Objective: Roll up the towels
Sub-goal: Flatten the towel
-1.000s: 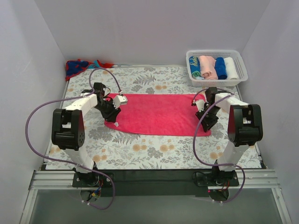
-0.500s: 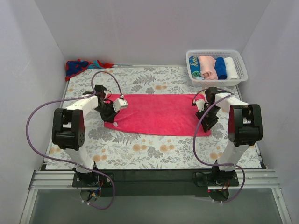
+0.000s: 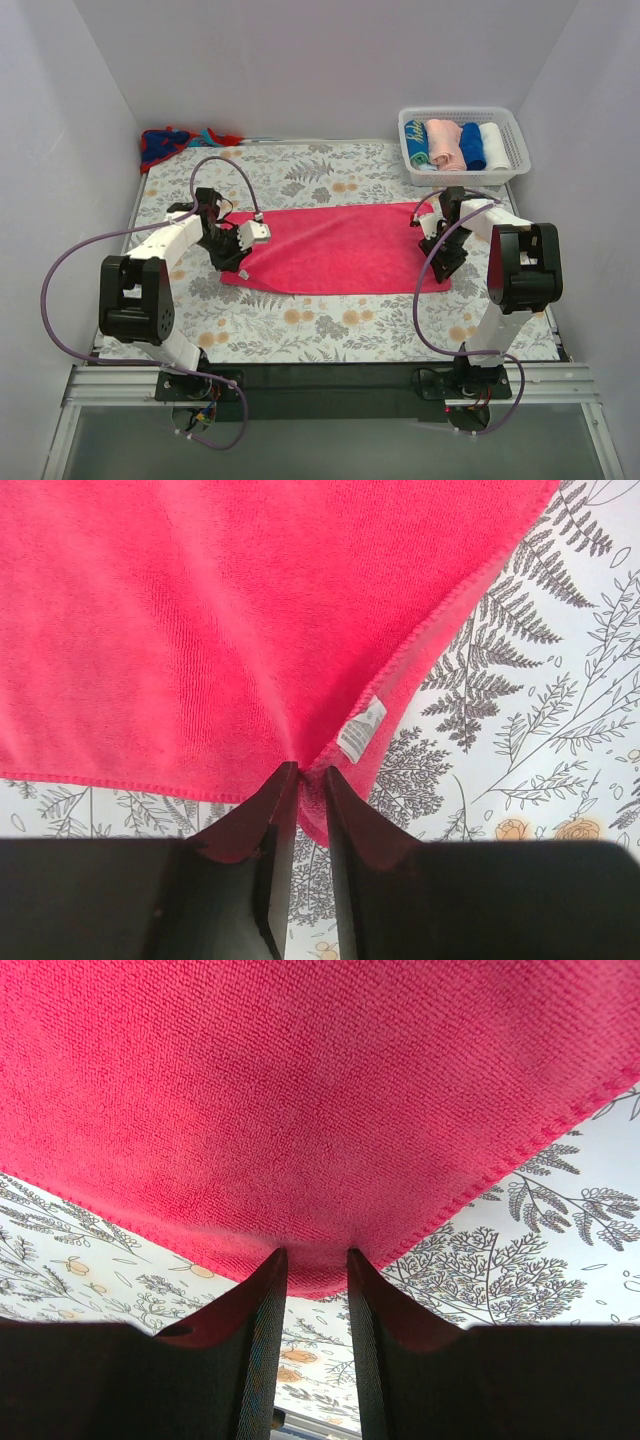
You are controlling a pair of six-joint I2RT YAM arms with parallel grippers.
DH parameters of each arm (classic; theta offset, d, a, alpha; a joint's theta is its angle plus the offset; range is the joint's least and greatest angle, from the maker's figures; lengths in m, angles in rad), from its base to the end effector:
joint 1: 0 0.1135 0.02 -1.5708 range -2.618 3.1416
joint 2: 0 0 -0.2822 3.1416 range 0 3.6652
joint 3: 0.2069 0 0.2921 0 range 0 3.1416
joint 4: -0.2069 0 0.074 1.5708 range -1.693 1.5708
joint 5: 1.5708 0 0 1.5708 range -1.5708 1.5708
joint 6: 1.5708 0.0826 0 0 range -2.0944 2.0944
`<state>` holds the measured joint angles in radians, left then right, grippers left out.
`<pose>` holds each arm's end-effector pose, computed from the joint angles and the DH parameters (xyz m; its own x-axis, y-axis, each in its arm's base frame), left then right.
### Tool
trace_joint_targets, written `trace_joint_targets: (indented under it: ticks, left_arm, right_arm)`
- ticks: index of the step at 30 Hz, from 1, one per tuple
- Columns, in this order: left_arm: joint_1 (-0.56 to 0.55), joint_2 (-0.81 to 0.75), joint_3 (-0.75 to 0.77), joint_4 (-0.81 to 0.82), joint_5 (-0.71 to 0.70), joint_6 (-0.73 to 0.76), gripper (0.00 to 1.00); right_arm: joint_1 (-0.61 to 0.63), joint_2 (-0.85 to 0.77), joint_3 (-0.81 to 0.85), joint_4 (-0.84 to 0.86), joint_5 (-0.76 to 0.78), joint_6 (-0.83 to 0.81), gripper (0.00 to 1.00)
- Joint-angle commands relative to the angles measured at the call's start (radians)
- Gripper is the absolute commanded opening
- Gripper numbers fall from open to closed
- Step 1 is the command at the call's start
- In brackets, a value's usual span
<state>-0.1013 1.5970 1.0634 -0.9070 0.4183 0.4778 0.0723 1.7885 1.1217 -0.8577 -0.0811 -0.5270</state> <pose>0.3184 -0.0661 0.1536 -0.8094 0.5046 -0.3005 0.5823 0.7564 -0.2980 0.3485 0.0319 0.1032 -0.8231 -0.5622 -0.0807 -0.5665 0.8227 0.0467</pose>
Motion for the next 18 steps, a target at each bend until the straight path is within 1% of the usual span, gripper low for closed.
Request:
trace_joint_targets:
  ticks: [1, 5, 6, 7, 8, 9, 10, 12, 13, 14, 15, 16, 18]
  left_arm:
    - [0.002, -0.045, -0.017, -0.016, 0.031, 0.027, 0.18]
    - [0.002, -0.032, -0.011, -0.009, 0.048, 0.018, 0.2]
    - [0.0, -0.025, -0.005, -0.013, 0.06, 0.021, 0.11]
    - [0.0, -0.019, 0.0, -0.027, 0.082, 0.027, 0.07]
    - [0.002, -0.017, 0.013, -0.076, 0.103, 0.065, 0.0]
    - [0.002, -0.028, 0.017, -0.105, 0.137, 0.09, 0.0]
    - [0.002, -0.054, -0.003, -0.166, 0.145, 0.16, 0.0]
    - [0.002, -0.123, -0.058, -0.225, 0.105, 0.246, 0.0]
    - [0.002, -0.144, -0.113, -0.271, 0.07, 0.286, 0.01]
    - [0.002, -0.166, -0.144, -0.289, 0.033, 0.31, 0.06]
    - [0.003, -0.18, -0.158, -0.296, 0.016, 0.315, 0.09]
    - [0.006, -0.184, -0.166, -0.317, -0.001, 0.321, 0.15]
    - [0.021, -0.184, -0.161, -0.332, -0.012, 0.312, 0.22]
  right_arm:
    - [-0.003, 0.006, -0.017, 0.003, -0.009, -0.008, 0.32]
    - [-0.002, -0.008, -0.031, 0.0, 0.0, -0.019, 0.32]
    - [-0.003, -0.012, -0.034, 0.002, 0.001, -0.022, 0.31]
    - [-0.003, -0.012, -0.036, 0.002, 0.001, -0.022, 0.31]
    - [-0.003, -0.017, -0.037, 0.0, 0.004, -0.022, 0.31]
    - [-0.003, -0.02, -0.036, -0.003, 0.009, -0.024, 0.31]
    - [-0.005, -0.027, -0.034, -0.009, 0.012, -0.028, 0.31]
    - [-0.003, -0.041, -0.034, -0.021, 0.012, -0.041, 0.31]
    - [-0.003, -0.055, -0.034, -0.036, 0.012, -0.051, 0.32]
    - [-0.003, -0.066, -0.034, -0.05, 0.011, -0.059, 0.32]
    - [-0.003, -0.072, -0.036, -0.063, 0.014, -0.062, 0.32]
    - [-0.003, -0.083, -0.036, -0.069, 0.012, -0.07, 0.32]
    - [-0.003, -0.101, -0.034, -0.092, 0.015, -0.076, 0.32]
